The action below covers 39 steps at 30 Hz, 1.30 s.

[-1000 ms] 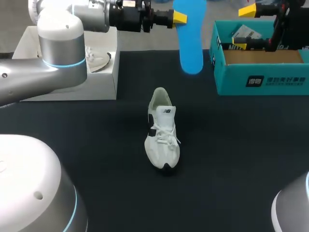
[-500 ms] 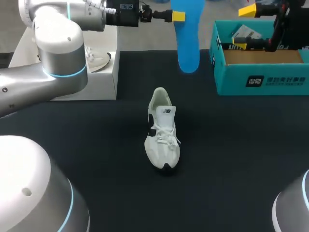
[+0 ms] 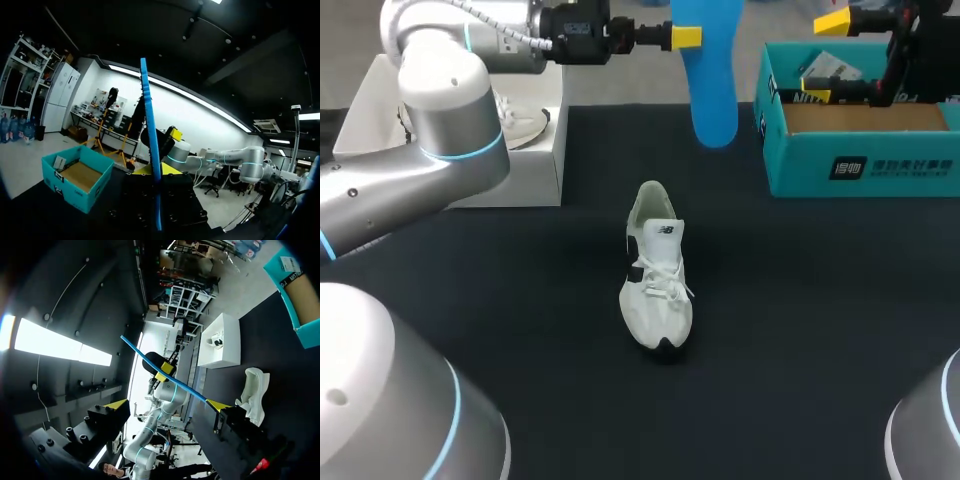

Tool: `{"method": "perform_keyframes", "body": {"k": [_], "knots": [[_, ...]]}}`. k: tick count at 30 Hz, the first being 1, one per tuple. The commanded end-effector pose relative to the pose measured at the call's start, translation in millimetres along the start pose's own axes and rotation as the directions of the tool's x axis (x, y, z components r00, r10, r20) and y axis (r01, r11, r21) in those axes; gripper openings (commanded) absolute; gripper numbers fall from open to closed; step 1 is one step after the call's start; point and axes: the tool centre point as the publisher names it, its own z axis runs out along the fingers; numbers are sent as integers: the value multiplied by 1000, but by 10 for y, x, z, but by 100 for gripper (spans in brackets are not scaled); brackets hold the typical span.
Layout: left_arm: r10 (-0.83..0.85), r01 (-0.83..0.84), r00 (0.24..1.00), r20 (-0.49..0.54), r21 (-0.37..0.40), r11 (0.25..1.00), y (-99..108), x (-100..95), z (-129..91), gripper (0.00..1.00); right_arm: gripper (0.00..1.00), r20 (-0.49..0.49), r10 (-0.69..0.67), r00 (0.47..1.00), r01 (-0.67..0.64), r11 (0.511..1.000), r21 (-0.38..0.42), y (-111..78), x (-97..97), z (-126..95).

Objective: Take the shoe out of the shoebox, open the shoe tongue, remove and reinsert the insole, then place the shoe into the shoebox

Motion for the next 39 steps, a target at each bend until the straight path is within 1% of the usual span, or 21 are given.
{"method": "perform_keyframes", "body": {"k": [1,2,3,5,6,7,8,10,24,25,26,27,28,29,30,31,32,34,36,37,39], "knots": [[120,-122,992,-35,-41,992,28,-50,12,0,100,1,0,1000,0,1000,-2,-6,-3,11],[202,-202,976,-82,17,979,63,-76,37,0,100,1,0,1000,0,1000,-2,-6,-3,11],[285,-279,956,-65,96,956,67,-114,56,0,100,1,0,1000,0,1000,-2,-6,-3,11],[474,-472,871,-129,45,880,110,-163,60,0,100,1,0,1000,0,1000,-2,-6,-3,11],[530,-523,838,-129,85,848,102,-193,55,0,100,1,0,1000,0,1000,-2,-6,-3,11],[594,-587,791,-144,94,804,96,-213,54,0,100,1,0,1000,0,1000,-2,-6,-3,11],[681,-681,712,-174,67,729,83,-242,40,0,100,1,0,1000,0,1000,-2,-6,-3,11],[734,-734,657,-172,74,675,57,-267,32,0,100,1,0,1000,0,1000,-2,-6,-3,11],[734,-734,657,-172,74,675,57,-267,32,0,100,1,0,1000,0,1000,-2,-6,-3,11],[792,-793,593,-145,65,606,54,-297,36,0,100,1,0,1000,0,1000,-2,-6,-3,11],[842,-847,514,-165,60,528,45,-302,47,0,100,1,0,1000,0,1000,-2,-6,-3,11],[874,-877,469,-128,44,478,34,-309,66,0,100,1,0,1000,0,1000,-2,-6,-3,11],[912,-924,379,-155,-2,383,21,-327,72,0,100,1,0,1000,0,1000,-2,-6,-3,11],[942,-954,298,-153,-7,300,26,-335,78,0,100,1,0,1000,0,1000,-2,-6,-3,11],[964,-970,243,-105,-27,242,-3,-344,83,0,100,1,0,1000,0,1000,-2,-6,-3,11],[974,-984,177,-141,-48,172,-8,-353,83,0,100,1,0,1000,0,1000,-2,-6,-3,11],[986,-996,78,-148,-51,71,10,-355,92,0,100,1,0,1000,0,1000,-2,-6,-3,11],[988,-997,-21,-154,-65,-31,31,-354,118,0,100,1,0,1000,0,1000,-2,-6,-3,11],[989,-994,-76,-125,-72,-86,37,-336,149,0,100,1,0,1000,0,1000,-2,-6,-3,11],[994,-996,-64,-94,-53,-69,49,-327,164,0,100,1,0,1000,0,1000,-2,-6,-3,11],[994,-996,-64,-94,-53,-69,49,-327,164,0,100,1,0,1000,0,1000,-2,-6,-3,11]]}}
